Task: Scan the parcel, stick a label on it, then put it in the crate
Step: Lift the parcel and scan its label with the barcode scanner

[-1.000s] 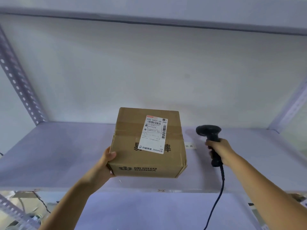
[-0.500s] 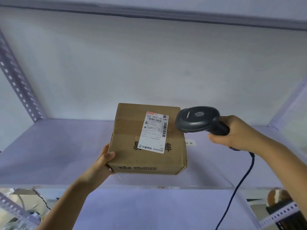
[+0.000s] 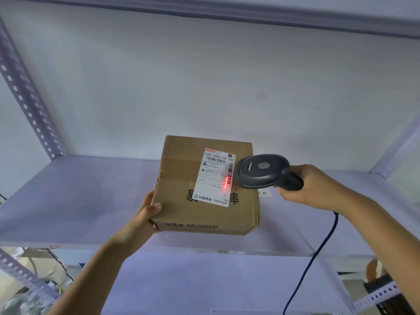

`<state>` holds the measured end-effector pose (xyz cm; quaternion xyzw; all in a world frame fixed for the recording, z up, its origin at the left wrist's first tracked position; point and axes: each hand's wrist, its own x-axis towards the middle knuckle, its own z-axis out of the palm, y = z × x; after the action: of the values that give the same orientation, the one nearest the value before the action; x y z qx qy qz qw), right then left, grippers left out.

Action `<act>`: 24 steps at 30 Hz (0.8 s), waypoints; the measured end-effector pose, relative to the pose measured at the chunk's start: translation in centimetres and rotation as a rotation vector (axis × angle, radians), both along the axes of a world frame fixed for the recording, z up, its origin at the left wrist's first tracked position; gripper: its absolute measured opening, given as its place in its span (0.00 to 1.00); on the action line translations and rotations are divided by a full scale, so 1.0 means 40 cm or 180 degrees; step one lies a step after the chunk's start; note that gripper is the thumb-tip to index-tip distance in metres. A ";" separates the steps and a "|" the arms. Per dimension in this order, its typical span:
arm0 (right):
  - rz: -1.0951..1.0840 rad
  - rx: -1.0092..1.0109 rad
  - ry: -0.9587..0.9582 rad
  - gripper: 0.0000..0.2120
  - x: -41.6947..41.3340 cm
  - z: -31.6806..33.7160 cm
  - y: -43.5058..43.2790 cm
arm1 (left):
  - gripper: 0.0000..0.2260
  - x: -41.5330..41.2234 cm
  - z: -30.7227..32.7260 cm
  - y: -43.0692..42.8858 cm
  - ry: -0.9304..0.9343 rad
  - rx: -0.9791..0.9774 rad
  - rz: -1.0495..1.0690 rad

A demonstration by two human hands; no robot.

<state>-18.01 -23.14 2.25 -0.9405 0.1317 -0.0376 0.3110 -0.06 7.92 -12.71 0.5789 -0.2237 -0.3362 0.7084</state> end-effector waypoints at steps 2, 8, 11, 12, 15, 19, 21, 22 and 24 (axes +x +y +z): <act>0.0006 0.0024 -0.0015 0.13 0.000 -0.001 0.001 | 0.45 -0.003 0.002 -0.001 -0.0024 -0.0002 0.0011; -0.0028 0.0042 -0.0040 0.12 -0.001 0.000 0.000 | 0.44 -0.003 0.001 0.002 -0.0040 -0.0001 -0.0009; -0.0027 0.0015 -0.0046 0.12 -0.002 0.000 0.002 | 0.43 0.000 -0.001 0.004 -0.0112 0.0009 -0.0060; -0.0019 0.0020 -0.0042 0.13 -0.002 0.000 0.002 | 0.44 0.001 -0.001 0.004 -0.0116 0.0019 -0.0054; -0.0005 0.0033 -0.0022 0.11 -0.002 -0.003 0.004 | 0.46 0.003 -0.002 0.004 -0.0081 0.0056 -0.0024; -0.0022 0.0011 -0.0047 0.12 -0.004 -0.005 0.004 | 0.46 0.003 -0.002 0.004 -0.0073 0.0028 -0.0045; -0.0018 0.0020 -0.0025 0.10 -0.005 -0.005 0.004 | 0.46 0.004 -0.003 0.005 -0.0052 0.0024 -0.0048; -0.0016 0.0028 -0.0017 0.09 -0.005 -0.006 0.004 | 0.45 0.004 -0.003 0.005 -0.0040 0.0032 -0.0044; -0.0021 0.0031 -0.0020 0.08 -0.003 -0.009 0.003 | 0.45 0.005 -0.002 0.005 -0.0024 0.0057 -0.0025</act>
<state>-18.13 -23.01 1.90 -0.9384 0.1341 -0.0408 0.3158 0.12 8.10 -12.78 0.5855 -0.2257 -0.3388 0.7010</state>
